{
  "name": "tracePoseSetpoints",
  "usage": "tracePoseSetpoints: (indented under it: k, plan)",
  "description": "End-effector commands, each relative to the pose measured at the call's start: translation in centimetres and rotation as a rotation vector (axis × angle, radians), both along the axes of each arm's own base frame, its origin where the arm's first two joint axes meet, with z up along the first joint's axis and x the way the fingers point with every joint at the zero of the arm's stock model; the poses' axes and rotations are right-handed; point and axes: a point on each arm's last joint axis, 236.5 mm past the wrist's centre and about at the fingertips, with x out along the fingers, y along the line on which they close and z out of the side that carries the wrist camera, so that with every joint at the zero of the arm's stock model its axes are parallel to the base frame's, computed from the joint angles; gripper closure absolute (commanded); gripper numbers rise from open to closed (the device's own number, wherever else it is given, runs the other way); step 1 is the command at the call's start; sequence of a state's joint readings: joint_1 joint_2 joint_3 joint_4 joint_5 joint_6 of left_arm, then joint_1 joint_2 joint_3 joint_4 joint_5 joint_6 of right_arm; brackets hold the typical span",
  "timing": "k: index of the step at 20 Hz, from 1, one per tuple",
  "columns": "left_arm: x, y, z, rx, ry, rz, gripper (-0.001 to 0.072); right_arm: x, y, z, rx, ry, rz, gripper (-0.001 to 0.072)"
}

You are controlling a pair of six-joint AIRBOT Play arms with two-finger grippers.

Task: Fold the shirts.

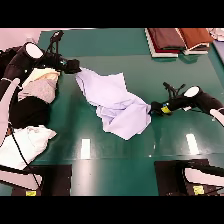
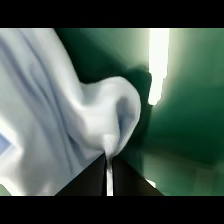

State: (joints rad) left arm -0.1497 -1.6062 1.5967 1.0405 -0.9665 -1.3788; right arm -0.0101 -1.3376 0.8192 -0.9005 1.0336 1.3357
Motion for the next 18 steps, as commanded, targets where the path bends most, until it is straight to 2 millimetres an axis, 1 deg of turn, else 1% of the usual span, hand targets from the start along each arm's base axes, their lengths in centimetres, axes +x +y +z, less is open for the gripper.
tracePoseSetpoints:
  k: [1, 2, 3, 4, 5, 6, 7, 8, 9, 10, 11, 12, 14, 15, 16, 17, 18]
  plan:
    - [-0.3, 0.2, 2.2, 0.002, -0.045, 0.001, 0.0685, 3.5, 1.1, 3.5, -0.003, -0.138, 0.027, 0.0697]
    - [-0.2, 0.8, 4.8, 0.017, -0.116, 0.013, 0.0685, 4.9, 0.7, 6.6, -0.001, -0.221, 0.031, 0.0697]
    - [-0.3, 1.7, 8.7, 0.042, -0.218, 0.029, 0.0685, 6.2, 0.1, 10.2, -0.008, -0.308, 0.027, 0.0697]
    - [-0.9, 2.7, 13.4, 0.068, -0.332, 0.045, 0.0684, 7.2, -1.1, 14.4, -0.037, -0.415, 0.027, 0.0697]
    - [-2.1, 3.5, 18.1, 0.087, -0.441, 0.06, 0.0684, 7.8, -2.3, 18.8, -0.073, -0.517, 0.026, 0.0697]
    - [-3.9, 4.5, 22.9, 0.105, -0.548, 0.075, 0.0684, 7.8, -3.5, 23.4, -0.119, -0.626, 0.022, 0.0697]
    - [-6.5, 5.4, 28.0, 0.114, -0.662, 0.094, 0.0685, 7.3, -4.6, 27.8, -0.162, -0.723, 0.016, 0.0697]
    - [-9.5, 6.1, 32.7, 0.109, -0.77, 0.112, 0.0684, 6.3, -5.5, 32.1, -0.205, -0.818, 0.009, 0.0697]
    - [-12.6, 6.7, 36.7, 0.096, -0.865, 0.127, 0.0684, 5.0, -6.1, 35.8, -0.234, -0.898, -0.001, 0.0697]
    - [-16.2, 7.3, 40.4, 0.076, -0.96, 0.141, 0.0684, 3.4, -6.8, 39.2, -0.271, -0.971, -0.012, 0.0697]
    - [-19.5, 7.8, 43.2, 0.058, -1.038, 0.152, 0.0684, 1.8, -7.1, 41.9, -0.294, -1.035, -0.026, 0.0697]
    - [-22.9, 8.4, 45.6, 0.042, -1.112, 0.163, 0.0685, 0.0, -7.5, 44.3, -0.318, -1.093, -0.043, 0.0697]
    - [-28.2, 9.2, 48.6, 0.014, -1.222, 0.18, 0.0685, -2.9, -8.2, 47.9, -0.367, -1.178, -0.077, 0.0698]
    - [-30.2, 9.5, 49.6, 0.002, -1.263, 0.187, 0.0685, -4.3, -8.6, 49.4, -0.394, -1.212, -0.095, 0.0698]
    - [-31.9, 9.8, 50.4, -0.009, -1.298, 0.193, 0.0685, -5.2, -9.0, 50.6, -0.419, -1.237, -0.114, 0.0698]
    - [-32.6, 9.9, 50.8, -0.014, -1.314, 0.196, 0.0685, -5.8, -9.3, 51.6, -0.432, -1.255, -0.136, 0.0698]
    - [-32.8, 9.9, 50.7, -0.018, -1.309, 0.193, 0.0685, -6.3, -9.6, 52.6, -0.434, -1.271, -0.166, 0.0697]
